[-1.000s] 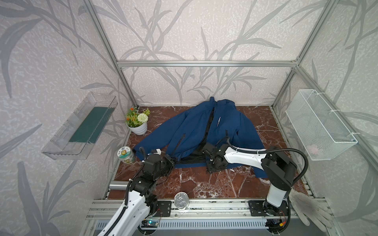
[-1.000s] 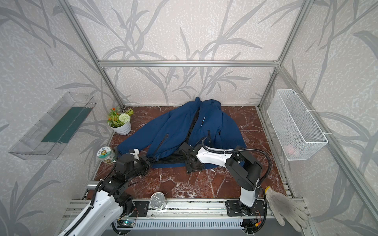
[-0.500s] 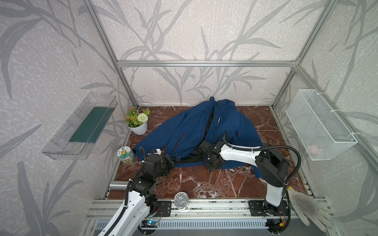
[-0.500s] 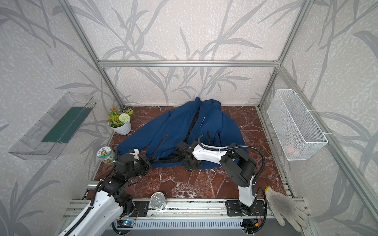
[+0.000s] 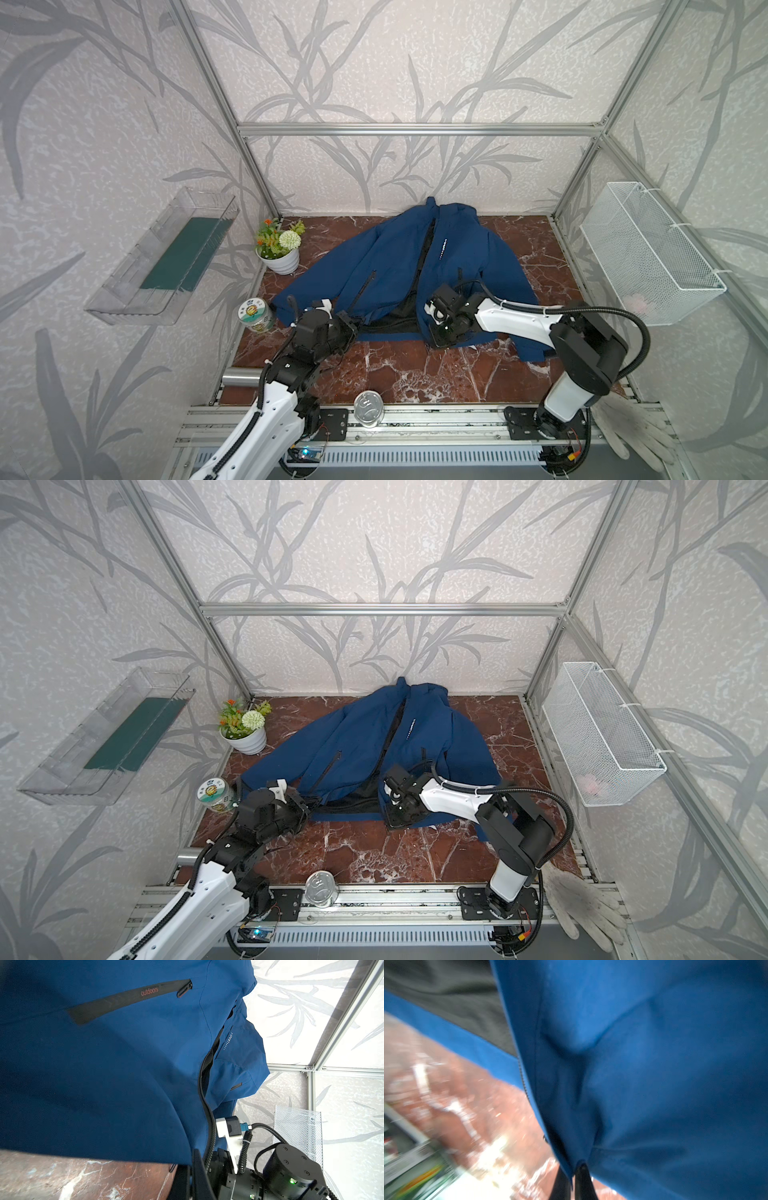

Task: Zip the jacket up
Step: 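Lift both held zipper ends upward and away from the robot together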

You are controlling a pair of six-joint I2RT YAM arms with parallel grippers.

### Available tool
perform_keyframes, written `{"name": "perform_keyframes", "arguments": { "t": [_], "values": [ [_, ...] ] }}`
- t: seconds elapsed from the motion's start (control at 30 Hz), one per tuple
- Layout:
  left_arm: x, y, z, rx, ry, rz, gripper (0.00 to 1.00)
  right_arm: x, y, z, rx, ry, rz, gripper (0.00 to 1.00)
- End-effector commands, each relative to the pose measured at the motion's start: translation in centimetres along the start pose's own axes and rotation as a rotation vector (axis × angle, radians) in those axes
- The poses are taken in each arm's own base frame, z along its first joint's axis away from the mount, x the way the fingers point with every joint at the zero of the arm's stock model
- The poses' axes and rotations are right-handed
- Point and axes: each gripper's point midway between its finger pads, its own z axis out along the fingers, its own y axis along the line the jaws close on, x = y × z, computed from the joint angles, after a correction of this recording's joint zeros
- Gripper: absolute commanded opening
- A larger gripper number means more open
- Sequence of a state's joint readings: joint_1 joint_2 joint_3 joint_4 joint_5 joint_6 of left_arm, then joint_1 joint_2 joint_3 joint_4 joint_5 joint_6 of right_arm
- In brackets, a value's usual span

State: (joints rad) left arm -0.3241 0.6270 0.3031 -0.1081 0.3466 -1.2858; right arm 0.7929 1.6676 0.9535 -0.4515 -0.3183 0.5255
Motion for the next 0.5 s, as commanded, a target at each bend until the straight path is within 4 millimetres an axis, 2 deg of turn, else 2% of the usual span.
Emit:
{"name": "perform_keyframes", "arguments": {
  "t": [0.0,0.23,0.37,0.47],
  "values": [
    [-0.6,-4.6,-0.5,0.115,-0.008,0.038,0.0,-1.3,3.7,-2.5,-0.199,-0.054,-0.045,0.0],
    [0.3,-9.2,0.4,0.219,0.011,0.1,0.0,-1.9,6.7,-5.0,-0.406,-0.125,-0.094,0.0],
    [0.8,-13.0,0.4,0.345,-0.026,0.173,0.0,-2.9,8.6,-8.1,-0.5,-0.263,-0.189,0.0],
    [0.1,-16.3,-0.6,0.469,-0.088,0.206,0.0,-3.6,9.2,-10.5,-0.515,-0.378,-0.243,0.0]
  ]
}}
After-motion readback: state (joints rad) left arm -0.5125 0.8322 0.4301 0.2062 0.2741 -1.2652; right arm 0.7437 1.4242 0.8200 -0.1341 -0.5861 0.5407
